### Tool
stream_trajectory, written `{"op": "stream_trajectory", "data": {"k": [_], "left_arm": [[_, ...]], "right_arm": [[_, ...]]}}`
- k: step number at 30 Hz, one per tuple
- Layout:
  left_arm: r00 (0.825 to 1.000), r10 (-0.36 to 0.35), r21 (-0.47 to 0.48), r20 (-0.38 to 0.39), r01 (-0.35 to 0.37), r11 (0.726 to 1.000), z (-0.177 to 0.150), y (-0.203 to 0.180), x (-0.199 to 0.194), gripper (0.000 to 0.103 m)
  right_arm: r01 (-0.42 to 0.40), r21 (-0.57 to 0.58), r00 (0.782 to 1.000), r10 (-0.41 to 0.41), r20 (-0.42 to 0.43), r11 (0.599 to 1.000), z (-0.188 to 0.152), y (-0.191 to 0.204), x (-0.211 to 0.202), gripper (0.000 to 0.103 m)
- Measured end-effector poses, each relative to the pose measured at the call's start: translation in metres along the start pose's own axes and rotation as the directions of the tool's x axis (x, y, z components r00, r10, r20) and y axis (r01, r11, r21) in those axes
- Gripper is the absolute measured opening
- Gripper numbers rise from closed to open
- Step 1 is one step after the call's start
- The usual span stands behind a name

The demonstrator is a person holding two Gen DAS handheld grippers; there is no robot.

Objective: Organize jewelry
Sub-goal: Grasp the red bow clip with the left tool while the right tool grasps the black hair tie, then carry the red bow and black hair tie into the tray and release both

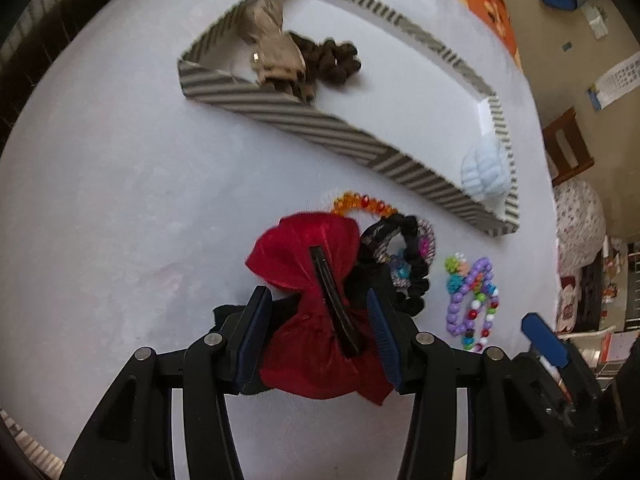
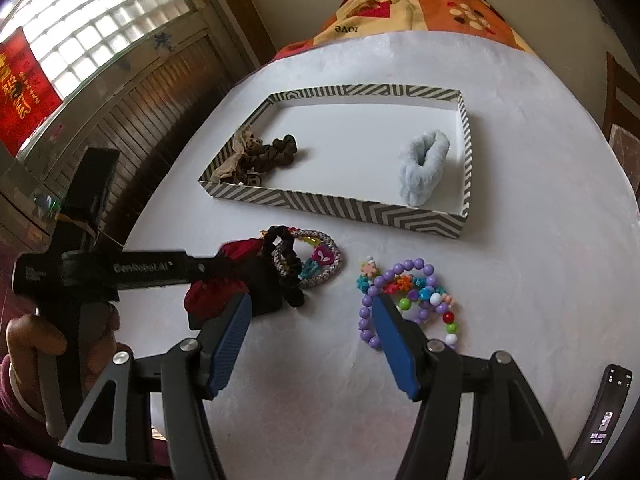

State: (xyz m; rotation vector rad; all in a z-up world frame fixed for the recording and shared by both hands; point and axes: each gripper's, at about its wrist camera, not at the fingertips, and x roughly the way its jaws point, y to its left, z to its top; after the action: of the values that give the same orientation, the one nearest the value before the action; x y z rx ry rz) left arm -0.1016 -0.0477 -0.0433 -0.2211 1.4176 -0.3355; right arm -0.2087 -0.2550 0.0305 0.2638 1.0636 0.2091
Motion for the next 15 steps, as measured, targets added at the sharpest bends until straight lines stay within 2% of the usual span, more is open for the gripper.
{"op": "stream_trajectory", "data": {"k": [2,3,4,5,10,15], "left_arm": [[1.000,0.011,0.011,0.000,-0.011,1.000,0.000,-0.002,0.003,0.027],[1.000,0.011,0.015,0.006,-0.011,1.000,0.000,-0.001,0.003,0.020],[1.000,0.005,0.016,0.014,-0.005,1.000,0.000,0.000,0.002,0.013],[1.000,0.009,0.026,0.022,-0.010,1.000,0.000,0.000,0.000,0.001],[0.997,0.021,0.047,0.077,-0.025,0.999,0.003,0.010,-0.018,0.000],[0.991,0.037,0.030,0.125,-0.041,0.999,0.010,0.023,-0.037,0.000]], "right_arm": [[-0.002,0.002,1.000,0.002,-0.004,1.000,0.002,-0.001,0.004,0.067],[-0.006,0.001,1.000,0.006,-0.008,1.000,0.002,-0.001,0.007,0.066],[-0.014,-0.002,1.000,0.014,-0.014,1.000,0.003,0.000,0.010,0.061],[-0.018,-0.008,1.000,0.018,-0.017,1.000,0.004,0.001,0.013,0.056],[-0.046,-0.072,0.998,0.043,-0.047,0.996,0.011,0.019,0.035,0.032],[-0.059,-0.113,0.996,0.051,-0.073,0.992,0.024,0.032,0.064,0.027]]}}
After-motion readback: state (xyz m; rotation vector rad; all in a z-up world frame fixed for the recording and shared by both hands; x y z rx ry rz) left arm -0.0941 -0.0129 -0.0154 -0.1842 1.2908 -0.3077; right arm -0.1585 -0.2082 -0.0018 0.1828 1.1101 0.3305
